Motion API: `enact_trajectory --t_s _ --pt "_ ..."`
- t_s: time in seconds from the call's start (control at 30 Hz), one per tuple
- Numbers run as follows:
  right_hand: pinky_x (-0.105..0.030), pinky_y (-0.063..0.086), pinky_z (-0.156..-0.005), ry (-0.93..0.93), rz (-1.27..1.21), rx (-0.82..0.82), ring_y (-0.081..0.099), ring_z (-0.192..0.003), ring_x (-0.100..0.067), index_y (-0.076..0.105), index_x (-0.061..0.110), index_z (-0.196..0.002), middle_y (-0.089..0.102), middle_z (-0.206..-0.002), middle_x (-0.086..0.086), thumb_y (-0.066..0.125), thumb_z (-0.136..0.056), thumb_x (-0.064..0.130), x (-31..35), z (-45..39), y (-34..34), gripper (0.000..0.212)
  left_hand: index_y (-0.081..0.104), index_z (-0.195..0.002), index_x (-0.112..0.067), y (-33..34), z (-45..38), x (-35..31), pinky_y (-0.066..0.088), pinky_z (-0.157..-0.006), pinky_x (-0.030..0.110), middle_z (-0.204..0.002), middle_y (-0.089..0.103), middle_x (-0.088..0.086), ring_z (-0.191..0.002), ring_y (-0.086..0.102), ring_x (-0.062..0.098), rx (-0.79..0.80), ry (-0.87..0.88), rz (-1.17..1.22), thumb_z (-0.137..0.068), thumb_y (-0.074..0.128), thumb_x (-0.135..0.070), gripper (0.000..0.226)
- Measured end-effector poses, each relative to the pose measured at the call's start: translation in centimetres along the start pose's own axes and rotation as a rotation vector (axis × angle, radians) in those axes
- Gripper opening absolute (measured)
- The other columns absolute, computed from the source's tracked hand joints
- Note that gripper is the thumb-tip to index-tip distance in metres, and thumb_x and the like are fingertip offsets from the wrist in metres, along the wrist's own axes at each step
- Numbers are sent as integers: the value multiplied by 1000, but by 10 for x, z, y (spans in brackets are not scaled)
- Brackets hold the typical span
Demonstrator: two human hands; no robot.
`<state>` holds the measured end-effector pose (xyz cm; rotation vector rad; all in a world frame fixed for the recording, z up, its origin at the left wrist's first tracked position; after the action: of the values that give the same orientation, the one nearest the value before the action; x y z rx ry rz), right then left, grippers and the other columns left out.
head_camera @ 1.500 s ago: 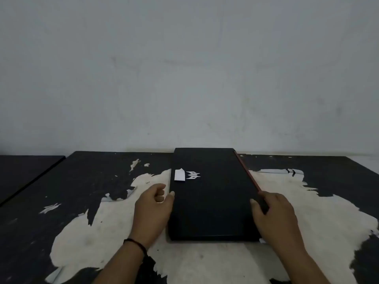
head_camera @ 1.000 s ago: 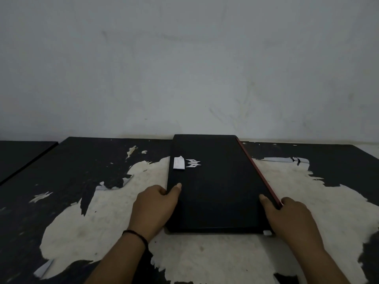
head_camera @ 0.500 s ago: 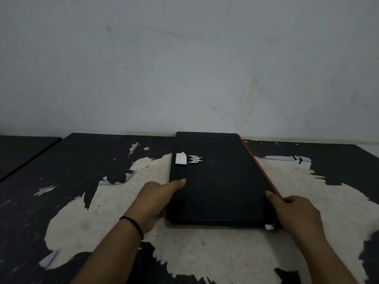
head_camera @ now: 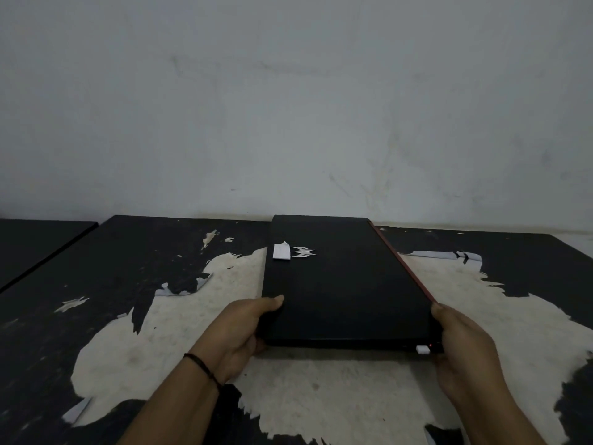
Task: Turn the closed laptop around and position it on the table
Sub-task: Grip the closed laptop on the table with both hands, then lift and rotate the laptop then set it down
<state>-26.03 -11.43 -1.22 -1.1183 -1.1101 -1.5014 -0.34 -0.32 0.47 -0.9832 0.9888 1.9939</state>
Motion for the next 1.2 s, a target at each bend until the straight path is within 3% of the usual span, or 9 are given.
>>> enact_trajectory --t_s 0.13,0.27,0.47,0.63,0.7,0.83,0.97,1.07,1.2 --pt "-41 50 -85 -27 -32 6 62 -97 -25 66 14 -103 66 -108 -10 59 -85 22 4 -4 -5 21 66 -110 1 -3 5 6 48 -96 51 -108 72 18 -106 64 35 84 9 -22 -67 73 -16 46" --pt "-32 49 -66 -6 -83 84 64 -87 -21 67 16 -91 69 -97 -7 56 -87 19 10 -5 -5 12 63 -113 -3 -8 14 10 53 -90 48 -107 73 16 -101 67 33 135 30 -39 -58 75 -15 57" --pt "-35 49 -66 50 -100 157 64 -89 -25 69 14 -90 70 -96 -9 56 -88 26 15 4 3 17 65 -115 -14 -14 17 6 43 -101 55 -114 71 12 -108 64 33 111 11 89 -71 69 -32 48" --pt "-33 56 -61 71 -277 187 70 -75 -13 69 16 -86 77 -78 2 60 -85 34 26 14 10 20 64 -118 -12 -11 21 6 38 -104 58 -116 70 13 -114 60 37 114 21 147 -68 68 -26 52" --pt "-30 60 -64 65 -373 219 70 -82 -12 68 17 -93 77 -84 3 60 -84 35 31 21 11 21 65 -116 -13 -8 21 7 38 -104 58 -116 70 13 -115 59 38 134 53 184 -67 68 -26 50" --pt "-39 56 -80 86 -625 299 63 -105 -19 59 14 -121 69 -108 -7 59 -79 50 36 37 11 56 67 -112 -13 -2 20 9 40 -101 59 -115 70 14 -111 61 39 139 107 208 -64 70 -28 51" --pt "-36 59 -70 139 -681 340 71 -89 -15 62 20 -118 73 -98 -1 58 -74 60 30 66 29 59 69 -108 -13 3 21 12 41 -100 61 -114 71 13 -108 63 36 138 146 191 -62 70 -30 49" --pt "-35 60 -69 184 -489 379 71 -88 -16 62 27 -114 75 -102 2 67 -70 46 13 89 51 49 71 -104 -13 5 21 15 40 -100 61 -113 71 13 -109 62 37 158 150 156 -64 69 -31 44" --pt "-38 59 -60 211 -471 440 71 -91 -23 59 17 -120 73 -107 -6 67 -76 19 1 98 59 45 78 -91 -17 3 20 14 45 -98 56 -112 71 13 -110 61 38 180 164 134 -67 69 -30 28"
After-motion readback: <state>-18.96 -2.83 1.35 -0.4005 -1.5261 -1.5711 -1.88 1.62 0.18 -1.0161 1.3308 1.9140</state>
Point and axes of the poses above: each hand's wrist, its own z-axis away from the middle knuckle, its own y-axis out of the palm, x = y × z, the point moved 1 cm from there along -z, towards the middle knuckle
